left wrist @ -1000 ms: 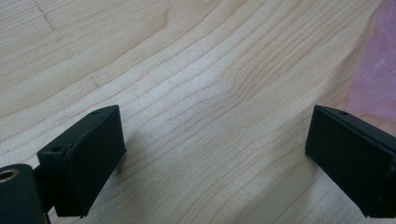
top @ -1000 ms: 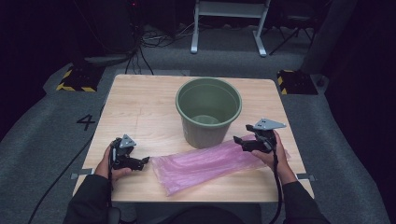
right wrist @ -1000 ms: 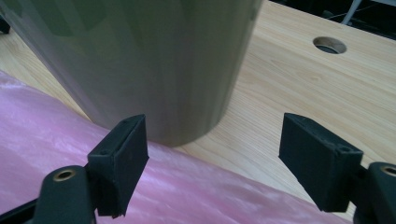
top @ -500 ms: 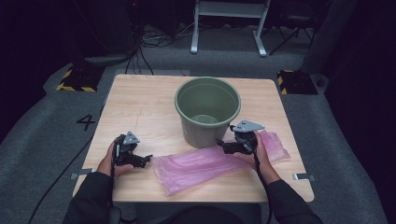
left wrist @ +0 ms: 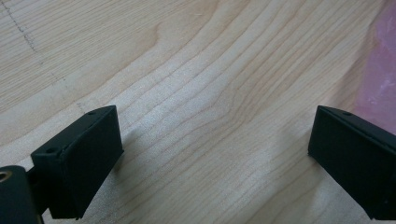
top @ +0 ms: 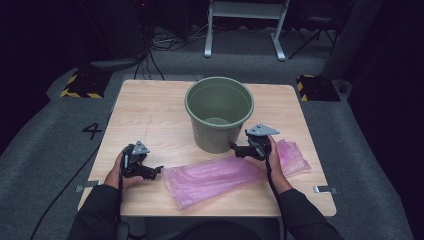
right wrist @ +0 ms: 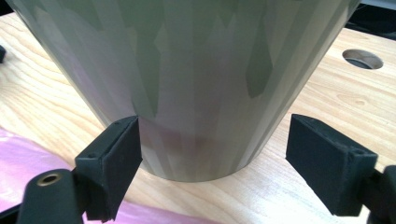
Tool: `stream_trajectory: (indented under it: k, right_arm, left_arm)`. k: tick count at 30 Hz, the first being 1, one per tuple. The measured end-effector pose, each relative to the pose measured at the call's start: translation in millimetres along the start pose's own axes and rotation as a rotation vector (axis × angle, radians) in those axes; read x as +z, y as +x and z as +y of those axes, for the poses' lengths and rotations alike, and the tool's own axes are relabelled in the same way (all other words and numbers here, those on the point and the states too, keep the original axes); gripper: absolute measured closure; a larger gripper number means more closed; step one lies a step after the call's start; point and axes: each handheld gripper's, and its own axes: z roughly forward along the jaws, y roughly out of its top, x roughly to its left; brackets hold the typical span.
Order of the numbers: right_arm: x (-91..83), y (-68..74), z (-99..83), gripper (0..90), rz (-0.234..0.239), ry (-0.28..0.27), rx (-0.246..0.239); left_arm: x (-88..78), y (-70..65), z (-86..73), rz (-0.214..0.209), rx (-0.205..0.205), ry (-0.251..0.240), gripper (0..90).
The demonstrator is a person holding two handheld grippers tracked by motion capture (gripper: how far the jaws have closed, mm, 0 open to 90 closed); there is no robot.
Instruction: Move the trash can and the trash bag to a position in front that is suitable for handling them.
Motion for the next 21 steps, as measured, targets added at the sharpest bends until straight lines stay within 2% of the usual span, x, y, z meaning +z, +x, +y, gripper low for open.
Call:
stream_trajectory:
  k: [4,5,6,7,9,10,12,14,16,18,19,20,21]
  right_arm:
    - [-3.4,-4.5,-1.2,22.1,-0.024,0.001,-0.012]
    - [-13.4,-11.7,-2.9,22.2,-0.023,-0.001,-0.008]
    - [-13.4,-11.7,-2.9,22.2,-0.023,-0.001,-0.008]
    - [-26.3,-20.0,-6.4,22.3,-0.039,0.005,-0.016]
    - [-31.7,-23.5,-8.7,23.0,-0.041,0.007,-0.018]
    - [-44.8,-31.5,-16.2,24.1,-0.055,0.029,-0.027]
    - [-57.2,-38.3,-25.3,26.7,-0.087,0.044,-0.034]
    - [-69.6,-42.9,-34.6,27.6,-0.099,0.058,-0.027]
    - [-81.9,-45.0,-44.3,32.0,-0.109,0.058,-0.017]
    - [-93.9,-43.4,-54.0,35.5,-0.145,0.047,-0.027]
    - [-93.9,-43.4,-54.0,35.5,-0.145,0.047,-0.027]
    - [-104.4,-41.6,-65.0,41.8,-0.146,0.051,-0.029]
    - [-107.0,-41.1,-69.0,42.3,-0.149,0.057,-0.024]
  left_arm:
    - [0.0,-0.3,-0.1,0.001,-0.002,0.000,2.8]
    - [-0.1,-0.6,-0.3,0.003,-0.005,0.000,2.8]
    - [-0.1,-0.6,-0.3,0.003,-0.005,0.000,2.8]
    - [-0.1,-0.7,-0.3,0.004,-0.006,0.000,2.8]
    - [-0.1,-0.7,-0.3,0.004,-0.006,-0.001,2.8]
    - [-0.1,-0.7,-0.3,0.003,-0.007,-0.001,2.8]
    - [-0.2,-0.8,-0.3,0.004,-0.007,0.000,2.8]
    - [-0.2,-1.1,-0.4,0.005,-0.011,0.000,2.8]
    - [-0.3,-1.1,-0.4,0.007,-0.011,0.000,2.8]
    - [-0.4,-1.2,-0.4,0.007,-0.011,0.000,2.8]
    - [-0.3,-1.2,-0.5,0.008,-0.011,0.000,2.8]
    - [-0.4,-1.2,-0.5,0.008,-0.012,0.000,2.8]
    - [-0.4,-1.3,-0.4,0.009,-0.013,0.001,2.8]
